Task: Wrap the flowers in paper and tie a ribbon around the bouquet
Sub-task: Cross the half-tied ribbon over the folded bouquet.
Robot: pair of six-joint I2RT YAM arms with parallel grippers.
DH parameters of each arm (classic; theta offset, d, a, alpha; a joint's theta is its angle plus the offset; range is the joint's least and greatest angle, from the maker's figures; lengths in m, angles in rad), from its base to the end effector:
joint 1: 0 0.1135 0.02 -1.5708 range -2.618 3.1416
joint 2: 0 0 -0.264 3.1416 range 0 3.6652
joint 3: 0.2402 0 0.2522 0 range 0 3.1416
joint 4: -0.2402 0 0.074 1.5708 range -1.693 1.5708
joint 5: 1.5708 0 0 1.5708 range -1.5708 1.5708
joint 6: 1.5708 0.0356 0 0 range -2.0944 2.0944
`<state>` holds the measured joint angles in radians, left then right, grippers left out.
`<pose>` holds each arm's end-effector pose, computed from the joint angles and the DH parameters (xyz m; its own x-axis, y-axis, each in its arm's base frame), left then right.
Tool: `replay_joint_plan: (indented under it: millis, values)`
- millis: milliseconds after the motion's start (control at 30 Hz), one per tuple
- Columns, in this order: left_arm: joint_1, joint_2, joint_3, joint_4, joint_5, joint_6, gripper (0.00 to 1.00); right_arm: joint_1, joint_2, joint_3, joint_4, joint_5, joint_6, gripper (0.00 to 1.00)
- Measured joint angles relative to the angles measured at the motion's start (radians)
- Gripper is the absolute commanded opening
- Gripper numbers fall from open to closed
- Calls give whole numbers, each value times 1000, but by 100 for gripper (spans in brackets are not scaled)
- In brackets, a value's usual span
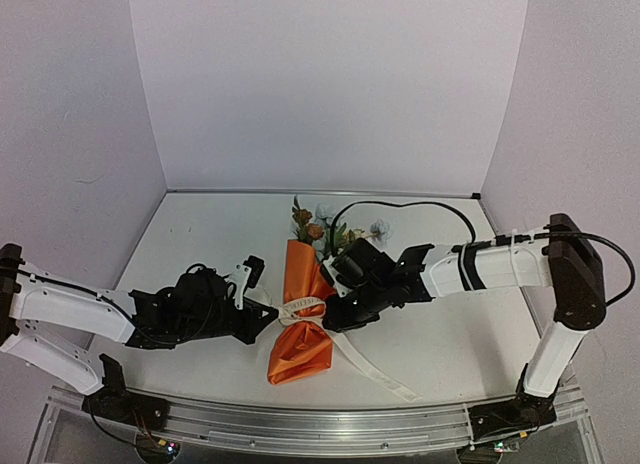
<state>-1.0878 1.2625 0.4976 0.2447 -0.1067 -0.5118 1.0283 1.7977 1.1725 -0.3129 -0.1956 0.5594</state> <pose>0.1209 -0.2224 0.1843 -0.6115 0.1176 -0.7825 0.6173 0.6895 -0.3788 0.1890 0.3269 0.1882 -0.8302 -0.3688 -0.4180 -0.5414 0.7123 0.4466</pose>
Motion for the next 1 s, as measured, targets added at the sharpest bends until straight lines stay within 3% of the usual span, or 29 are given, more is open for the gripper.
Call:
replay_joint_plan:
  millis: [400,500,767,1000]
  values:
    - [0,-42,-66,17,-9,-81,1,22,0,46,-5,73,163,0]
    - [0,-46,-97,17,-13,-115,6,28,0,50,-15,109,203,0]
    - [0,-45,-142,17,-21,-197,31,39,7,64,-41,125,237,0]
    - [0,-105,-155,-8,-29,-231,42,56,23,73,-43,129,243,0]
